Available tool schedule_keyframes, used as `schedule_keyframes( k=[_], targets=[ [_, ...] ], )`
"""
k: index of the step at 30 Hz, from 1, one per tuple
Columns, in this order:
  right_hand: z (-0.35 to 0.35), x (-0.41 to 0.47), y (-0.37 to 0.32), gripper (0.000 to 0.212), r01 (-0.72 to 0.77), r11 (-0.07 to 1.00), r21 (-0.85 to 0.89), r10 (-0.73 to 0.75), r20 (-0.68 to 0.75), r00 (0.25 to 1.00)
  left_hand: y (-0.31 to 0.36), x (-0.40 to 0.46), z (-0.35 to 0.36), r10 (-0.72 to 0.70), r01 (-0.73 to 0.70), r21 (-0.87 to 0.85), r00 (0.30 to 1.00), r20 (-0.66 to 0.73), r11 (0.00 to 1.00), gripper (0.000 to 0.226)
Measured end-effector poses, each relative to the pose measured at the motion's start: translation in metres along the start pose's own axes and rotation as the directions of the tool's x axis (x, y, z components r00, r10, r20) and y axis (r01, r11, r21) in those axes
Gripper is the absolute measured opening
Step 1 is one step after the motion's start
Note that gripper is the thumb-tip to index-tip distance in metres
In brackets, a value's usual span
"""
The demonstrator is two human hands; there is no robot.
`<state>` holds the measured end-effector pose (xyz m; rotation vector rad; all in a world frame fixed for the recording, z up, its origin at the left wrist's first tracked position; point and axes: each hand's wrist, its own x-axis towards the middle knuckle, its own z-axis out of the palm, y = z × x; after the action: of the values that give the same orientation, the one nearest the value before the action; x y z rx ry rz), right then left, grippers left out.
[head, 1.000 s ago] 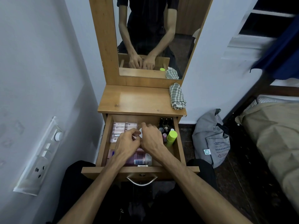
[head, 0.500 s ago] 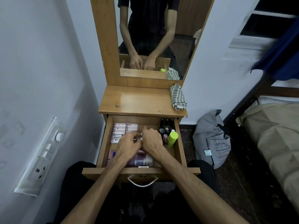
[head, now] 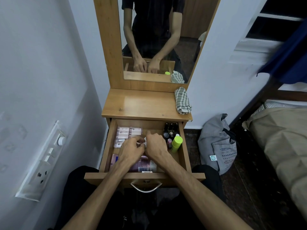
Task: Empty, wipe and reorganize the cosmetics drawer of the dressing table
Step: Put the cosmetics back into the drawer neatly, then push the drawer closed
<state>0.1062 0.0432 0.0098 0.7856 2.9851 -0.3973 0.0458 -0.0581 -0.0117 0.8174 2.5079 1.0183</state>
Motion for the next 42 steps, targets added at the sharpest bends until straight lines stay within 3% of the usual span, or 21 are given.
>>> schedule_keyframes(
  k=[9, 16, 21, 28, 35, 42],
  targets=[
    [-0.016, -0.038, 0.017, 0.036, -0.015, 0.984, 0.178, 0.05, -0.198, 0.979, 0.006, -0.021, -0.03, -0.029, 0.017, -0.146, 0.996, -0.08, 0.989, 0.019],
    [-0.032, -0.083, 0.043, 0.013, -0.119, 0.906, 0.406, 0.202, -0.167, 0.965, -0.005, -0.046, -0.06, -0.08, 0.048, -0.209, 0.986, -0.144, 0.977, 0.018],
    [-0.029, -0.109, 0.055, 0.007, -0.178, 0.812, 0.555, 0.294, -0.127, 0.947, -0.014, -0.065, -0.069, -0.119, 0.09, -0.233, 0.987, -0.112, 0.968, 0.018],
    [-0.021, -0.143, 0.066, 0.009, -0.216, 0.783, 0.584, 0.356, -0.135, 0.925, -0.016, -0.093, -0.082, -0.156, 0.132, -0.226, 0.984, -0.09, 0.965, 0.032],
    [-0.018, -0.167, 0.076, 0.009, -0.159, 0.813, 0.561, 0.362, -0.271, 0.892, -0.032, -0.118, -0.088, -0.215, 0.184, -0.19, 0.963, -0.162, 0.964, 0.013],
    [-0.018, -0.18, 0.088, 0.013, -0.183, 0.825, 0.535, 0.406, -0.335, 0.851, -0.031, -0.139, -0.092, -0.223, 0.176, -0.208, 0.946, -0.235, 0.962, 0.015]
  ],
)
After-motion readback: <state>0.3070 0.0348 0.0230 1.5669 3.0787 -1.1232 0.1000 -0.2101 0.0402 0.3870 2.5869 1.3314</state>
